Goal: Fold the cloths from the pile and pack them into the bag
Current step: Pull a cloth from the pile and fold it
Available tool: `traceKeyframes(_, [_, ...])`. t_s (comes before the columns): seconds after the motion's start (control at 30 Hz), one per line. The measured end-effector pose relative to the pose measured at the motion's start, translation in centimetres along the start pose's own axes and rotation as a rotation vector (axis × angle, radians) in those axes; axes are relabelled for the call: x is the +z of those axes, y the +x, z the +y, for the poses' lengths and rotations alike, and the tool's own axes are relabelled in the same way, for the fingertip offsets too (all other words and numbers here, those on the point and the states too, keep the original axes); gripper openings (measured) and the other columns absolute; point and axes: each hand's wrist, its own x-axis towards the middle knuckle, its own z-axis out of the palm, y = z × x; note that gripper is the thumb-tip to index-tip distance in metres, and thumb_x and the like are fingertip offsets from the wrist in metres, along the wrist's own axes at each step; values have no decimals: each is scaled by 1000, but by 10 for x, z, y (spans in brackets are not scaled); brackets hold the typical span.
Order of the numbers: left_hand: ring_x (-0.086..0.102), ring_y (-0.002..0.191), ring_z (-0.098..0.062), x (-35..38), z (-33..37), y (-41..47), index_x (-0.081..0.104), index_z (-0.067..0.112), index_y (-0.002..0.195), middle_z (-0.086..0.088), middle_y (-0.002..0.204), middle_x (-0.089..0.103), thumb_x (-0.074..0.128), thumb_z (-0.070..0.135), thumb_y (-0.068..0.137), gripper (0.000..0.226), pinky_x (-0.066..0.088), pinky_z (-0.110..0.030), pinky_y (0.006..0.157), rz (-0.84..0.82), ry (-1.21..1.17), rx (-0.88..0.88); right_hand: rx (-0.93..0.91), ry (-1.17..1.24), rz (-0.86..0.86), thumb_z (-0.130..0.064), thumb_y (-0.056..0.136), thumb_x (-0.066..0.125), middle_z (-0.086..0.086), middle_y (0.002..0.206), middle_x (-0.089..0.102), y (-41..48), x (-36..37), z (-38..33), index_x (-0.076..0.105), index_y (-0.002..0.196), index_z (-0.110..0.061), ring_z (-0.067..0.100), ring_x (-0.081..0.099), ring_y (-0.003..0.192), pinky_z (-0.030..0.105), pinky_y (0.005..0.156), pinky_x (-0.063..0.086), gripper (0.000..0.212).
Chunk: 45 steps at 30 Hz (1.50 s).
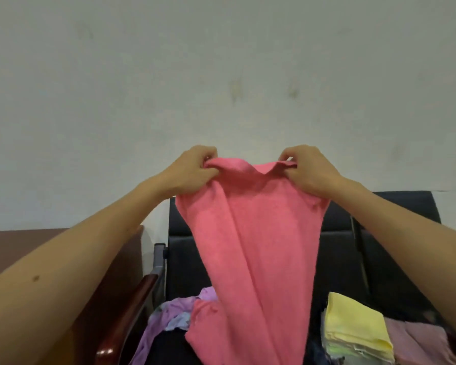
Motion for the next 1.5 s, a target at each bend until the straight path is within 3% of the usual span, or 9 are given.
traceKeyframes(0.3, [24, 54, -9, -58, 11, -34, 27, 19, 62, 7, 56, 28, 82, 19, 79, 57, 24, -22, 51, -250, 88, -25, -155, -118, -189, -32, 81, 78, -17, 72, 57, 1, -66, -34, 73, 82, -23, 4, 57, 73, 19, 63, 38, 10])
traceKeyframes(0.5, [71, 84, -15, -72, 9, -49, 61, 28, 104, -1, 98, 71, 88, 23, 72, 42, 58, -25, 68, -335, -65, -214, -170, -213, -300, -28, 84, 76, -4, 70, 63, 0, -77, -33, 63, 70, -23, 17, 60, 74, 33, 66, 42, 19])
traceKeyframes(0.77, [74, 85, -25, -74, 7, -70, 76, 9, 89, -11, 93, 76, 90, 25, 67, 31, 57, -30, 73, -423, -325, -270, -154, 55, -292, -17, 94, 63, -7, 71, 63, -9, -67, -34, 66, 77, -20, 10, 56, 69, 24, 63, 42, 18])
traceKeyframes(0.9, [72, 78, -23, -82, 5, -82, 78, 10, 83, -12, 88, 75, 86, 18, 66, 21, 58, -29, 69, -493, -575, -330, -46, 311, -360, -31, 91, 67, -12, 68, 67, -19, -78, -38, 76, 84, -20, 0, 57, 61, 13, 56, 44, 17])
traceKeyframes(1.0, [71, 75, -18, -85, 1, -90, 77, 15, 77, -6, 83, 75, 78, 18, 76, 3, 56, -26, 65, -506, -457, -350, -17, 265, -396, -48, 73, 77, -7, 63, 66, -23, -86, -36, 77, 75, -19, 1, 58, 58, 16, 56, 46, 29])
traceKeyframes(1.13, [70, 69, -11, -79, -6, -93, 65, 16, 82, 5, 75, 74, 85, 41, 63, 37, 51, -24, 59, -401, -131, -267, 8, 245, -478, -50, 67, 78, -5, 64, 66, -30, -90, -32, 74, 66, -19, 4, 60, 58, 25, 63, 46, 31])
traceKeyframes(1.23, [73, 77, -18, -76, -10, -93, 70, 12, 93, 2, 86, 76, 81, 58, 70, 53, 56, -30, 69, -363, -202, -228, 27, 307, -508, -49, 75, 73, -1, 70, 70, -33, -93, -29, 77, 73, -17, 7, 64, 64, 26, 65, 48, 32])
traceKeyframes(1.33, [54, 61, -17, -74, -15, -95, 56, -5, 80, -6, 72, 56, 61, 84, 66, 91, 45, -26, 58, -314, -387, -266, 67, 315, -503, -50, 78, 69, -1, 72, 72, -36, -91, -25, 78, 76, -18, 6, 65, 65, 22, 63, 48, 33])
traceKeyframes(1.5, [57, 64, -7, -73, -22, -101, 69, 6, 77, 0, 71, 63, 66, 47, 83, 41, 44, -17, 57, -302, -322, -288, 104, 288, -527, -47, 82, 65, -2, 67, 69, -40, -81, -22, 76, 75, -14, 5, 62, 60, 15, 56, 46, 36])
